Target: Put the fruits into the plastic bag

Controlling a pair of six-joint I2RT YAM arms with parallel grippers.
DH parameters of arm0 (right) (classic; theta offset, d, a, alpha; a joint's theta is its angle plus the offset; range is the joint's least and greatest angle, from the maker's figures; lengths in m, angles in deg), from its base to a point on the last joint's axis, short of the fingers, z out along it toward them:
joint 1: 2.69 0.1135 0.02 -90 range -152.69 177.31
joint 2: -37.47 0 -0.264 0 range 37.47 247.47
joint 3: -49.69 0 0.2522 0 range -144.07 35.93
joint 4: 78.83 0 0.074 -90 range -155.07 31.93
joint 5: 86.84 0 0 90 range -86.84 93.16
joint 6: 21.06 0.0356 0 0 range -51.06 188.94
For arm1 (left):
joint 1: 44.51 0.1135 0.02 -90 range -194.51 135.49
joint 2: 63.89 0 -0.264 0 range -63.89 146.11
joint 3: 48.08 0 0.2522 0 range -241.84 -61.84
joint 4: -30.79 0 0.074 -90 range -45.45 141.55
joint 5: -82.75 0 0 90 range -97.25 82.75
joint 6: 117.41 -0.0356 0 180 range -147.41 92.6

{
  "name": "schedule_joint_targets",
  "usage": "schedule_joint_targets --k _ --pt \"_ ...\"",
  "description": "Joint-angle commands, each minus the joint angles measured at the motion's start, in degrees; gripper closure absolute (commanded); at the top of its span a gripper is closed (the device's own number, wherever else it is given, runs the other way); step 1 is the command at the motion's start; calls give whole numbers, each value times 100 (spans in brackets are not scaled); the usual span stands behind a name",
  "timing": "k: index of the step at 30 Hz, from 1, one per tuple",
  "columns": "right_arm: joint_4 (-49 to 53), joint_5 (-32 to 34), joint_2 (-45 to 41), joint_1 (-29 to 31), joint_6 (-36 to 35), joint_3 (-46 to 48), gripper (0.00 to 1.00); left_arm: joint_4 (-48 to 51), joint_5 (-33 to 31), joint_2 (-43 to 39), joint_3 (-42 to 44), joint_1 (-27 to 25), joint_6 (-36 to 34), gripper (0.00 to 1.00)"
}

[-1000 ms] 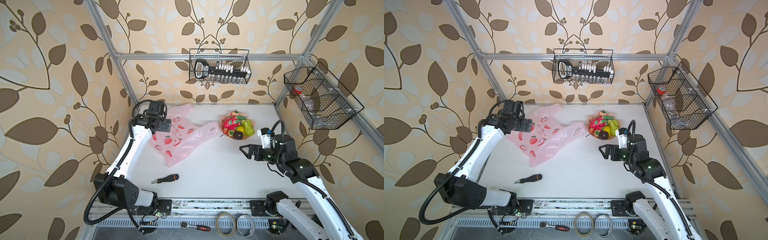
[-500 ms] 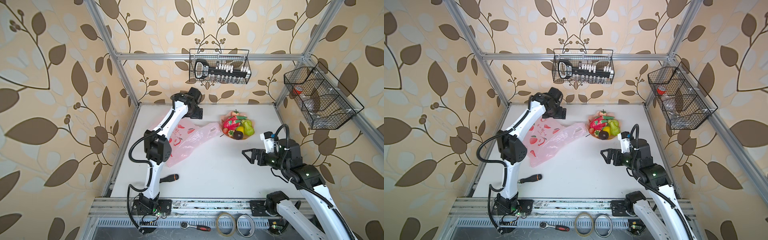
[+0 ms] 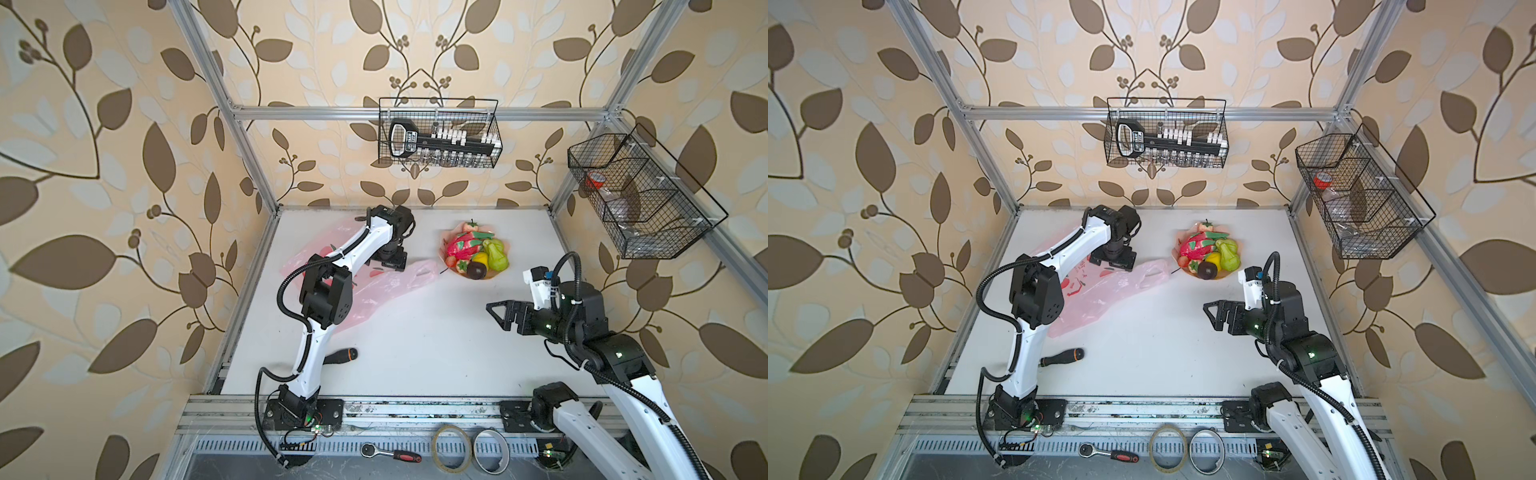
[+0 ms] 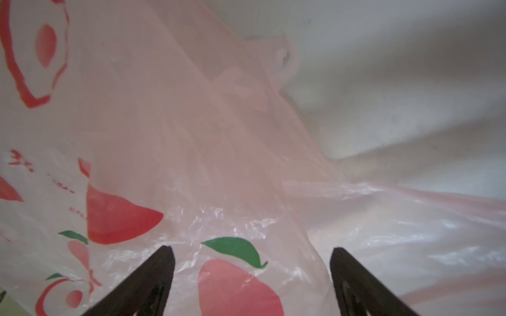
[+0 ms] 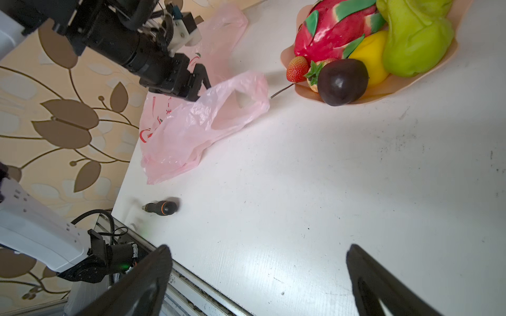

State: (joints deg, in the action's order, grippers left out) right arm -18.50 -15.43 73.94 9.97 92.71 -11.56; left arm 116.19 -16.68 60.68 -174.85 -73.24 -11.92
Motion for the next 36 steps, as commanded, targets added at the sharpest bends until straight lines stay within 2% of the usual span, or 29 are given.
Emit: schedule_joint_targets --k 1,10,17,21,27,36 --pt "-37 66 76 31 -73 -120 0 61 -119 -1093 740 -121 -250 9" --pt "-122 33 76 32 -83 27 0 310 -532 -3049 2926 -172 29 13" --pt "-181 -5 18 34 -48 207 0 598 -542 -3924 3779 -177 259 15" --pt "-209 -6 -6 31 0 233 0 796 -689 -4155 3851 -175 330 16" --pt "-253 -12 -144 27 74 386 0 683 -718 -4443 3350 -387 383 12" --pt "-298 29 -276 27 172 513 0 1160 -1574 -3092 2635 -1217 286 9"
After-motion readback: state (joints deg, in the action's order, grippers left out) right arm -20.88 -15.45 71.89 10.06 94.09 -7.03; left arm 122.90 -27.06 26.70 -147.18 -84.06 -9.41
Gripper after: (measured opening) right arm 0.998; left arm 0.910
